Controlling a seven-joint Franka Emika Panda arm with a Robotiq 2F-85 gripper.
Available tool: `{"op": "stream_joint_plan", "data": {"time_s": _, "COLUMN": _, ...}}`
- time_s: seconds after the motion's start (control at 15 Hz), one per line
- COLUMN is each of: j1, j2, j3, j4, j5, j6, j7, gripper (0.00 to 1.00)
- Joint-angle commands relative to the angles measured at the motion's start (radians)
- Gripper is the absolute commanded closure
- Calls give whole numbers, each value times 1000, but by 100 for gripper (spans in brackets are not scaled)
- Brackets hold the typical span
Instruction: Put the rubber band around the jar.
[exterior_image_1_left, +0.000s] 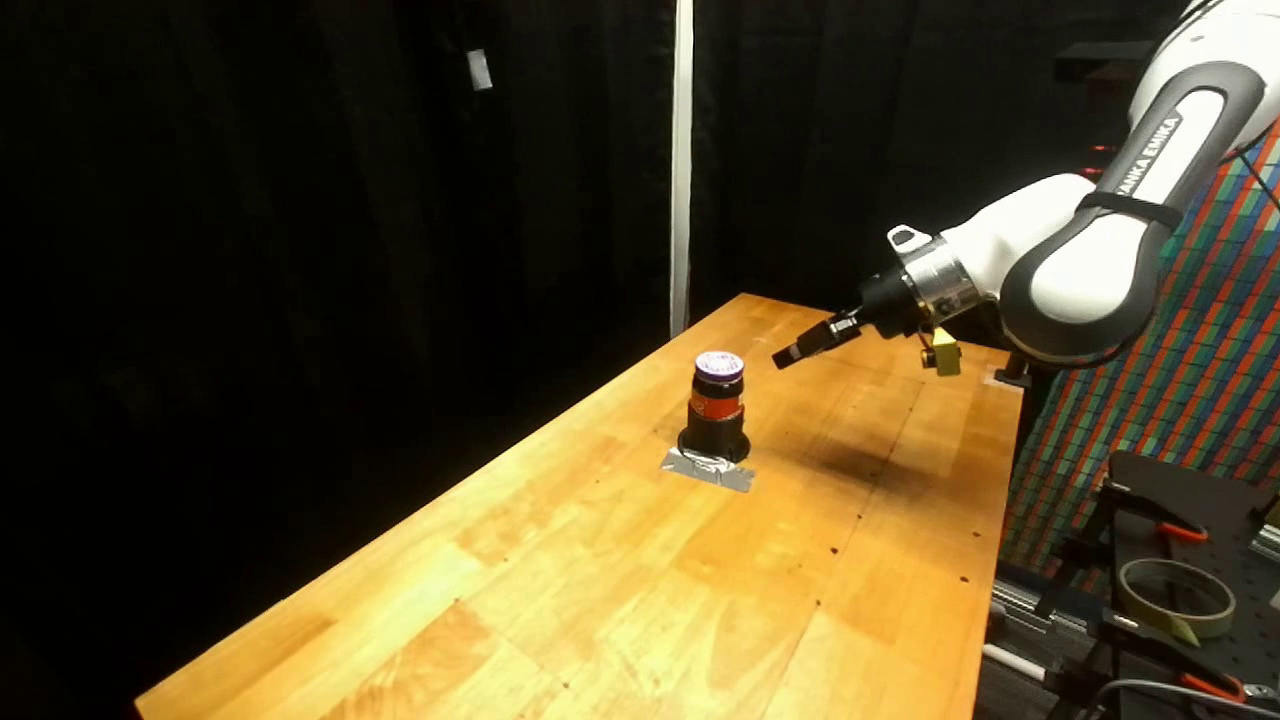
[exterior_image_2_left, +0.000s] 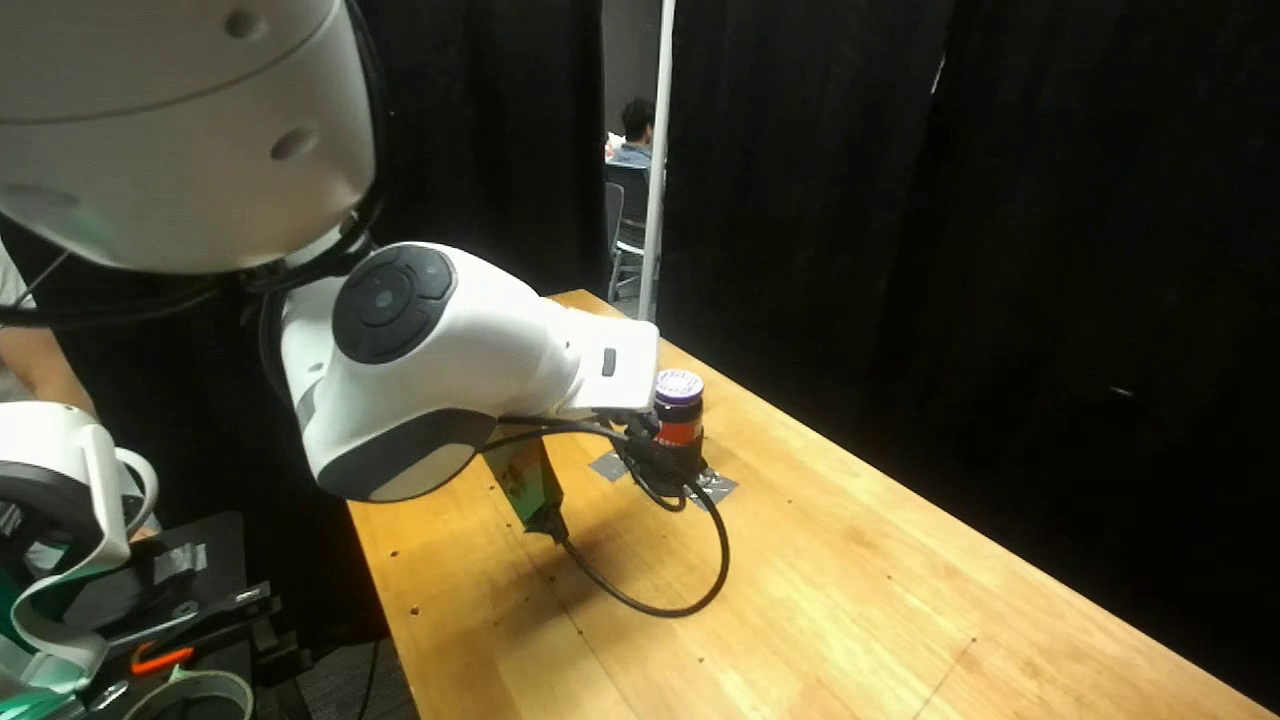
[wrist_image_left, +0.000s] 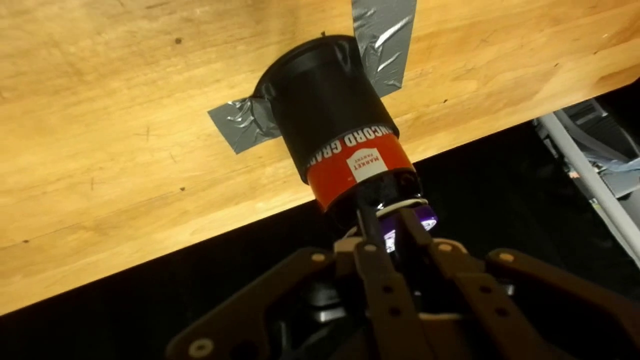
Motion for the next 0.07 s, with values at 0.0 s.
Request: {"op": "stream_joint_plan", "data": {"time_s": 0.0, "j1": 54, "j2": -42, "j3": -78, "j4": 5, "j5": -95, "j6": 4, "j7": 118, "gripper": 77}}
